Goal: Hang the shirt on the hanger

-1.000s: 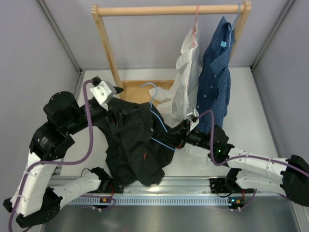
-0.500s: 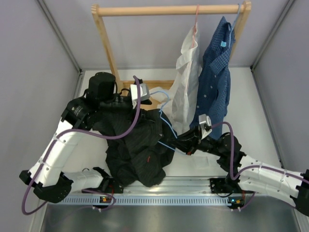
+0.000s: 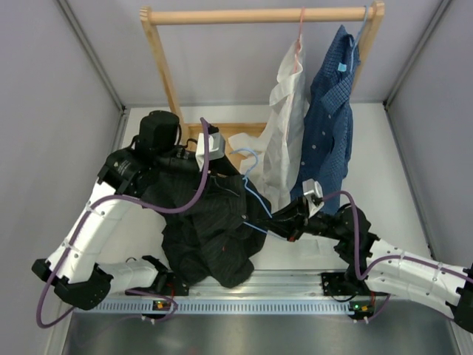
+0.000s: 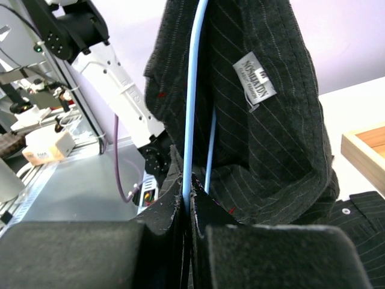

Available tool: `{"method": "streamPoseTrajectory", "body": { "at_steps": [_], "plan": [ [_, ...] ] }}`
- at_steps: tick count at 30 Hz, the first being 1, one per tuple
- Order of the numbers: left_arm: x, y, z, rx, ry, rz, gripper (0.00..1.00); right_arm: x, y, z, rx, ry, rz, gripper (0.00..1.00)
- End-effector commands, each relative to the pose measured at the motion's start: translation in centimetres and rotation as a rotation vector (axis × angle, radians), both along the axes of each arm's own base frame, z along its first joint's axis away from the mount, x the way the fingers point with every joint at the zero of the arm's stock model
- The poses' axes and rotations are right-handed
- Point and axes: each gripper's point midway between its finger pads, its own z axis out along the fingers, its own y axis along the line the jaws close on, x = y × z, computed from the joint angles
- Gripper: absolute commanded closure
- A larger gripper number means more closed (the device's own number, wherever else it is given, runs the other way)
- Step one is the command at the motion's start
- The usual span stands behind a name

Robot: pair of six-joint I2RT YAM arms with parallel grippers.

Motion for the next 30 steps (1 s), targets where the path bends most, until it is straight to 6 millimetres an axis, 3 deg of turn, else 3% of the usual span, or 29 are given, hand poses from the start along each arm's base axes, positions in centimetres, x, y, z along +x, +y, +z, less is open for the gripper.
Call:
{"method": "streamPoseTrajectory", "body": {
  "at_steps": [1,2,3,7,18,19,20,22,24,27,30],
  "plan": [
    [-0.8,-0.6,-0.5,-0.025,0.054,-0.085,0.42,-1.5,-0.5,3.5,0.078,-0.118,0.053,1.0],
    [-0.7,-0.7,-0.6,-0.025,0.063,-0.09,0.47,-1.5,-0.5,3.4,0.077,-0.123,0.055,1.0],
    [-0.8,-0.8,-0.7,-0.025,0.072,-0.095,0.64,-1.5,-0.5,3.5,0.078,-0.124,0.054,1.0],
    [-1.2,-0.7,-1.2,-0.027,0.092,-0.117,0.99,-1.5,-0.6,3.9,0.079,-0.141,0.051,1.0],
    [-2.2,0.6,-0.1,-0.044,0.021,-0.076,0.99,-1.2,-1.0,4.3,0.087,-0.151,0.016,1.0],
    [-1.9,0.7,0.1,-0.042,0.011,-0.052,0.77,-1.3,-1.0,4.3,0.087,-0.154,0.016,1.0],
    [-1.5,0.8,0.3,-0.039,0.0,-0.013,0.42,-1.3,-1.1,4.3,0.088,-0.154,0.013,1.0],
    [0.6,1.0,0.5,-0.027,-0.021,0.112,0.29,-1.2,-1.0,4.3,0.088,-0.154,0.015,1.0],
    [1.4,1.3,0.8,-0.027,-0.039,0.17,0.16,-1.2,-0.9,4.2,0.082,-0.152,0.02,1.0],
    [1.5,1.6,1.5,-0.041,-0.069,0.192,0.07,-1.3,-0.8,4.0,0.079,-0.149,0.027,1.0],
    [1.0,1.8,2.1,-0.055,-0.094,0.182,0.06,-1.5,-0.8,4.0,0.078,-0.154,0.036,1.0]
  ]
}}
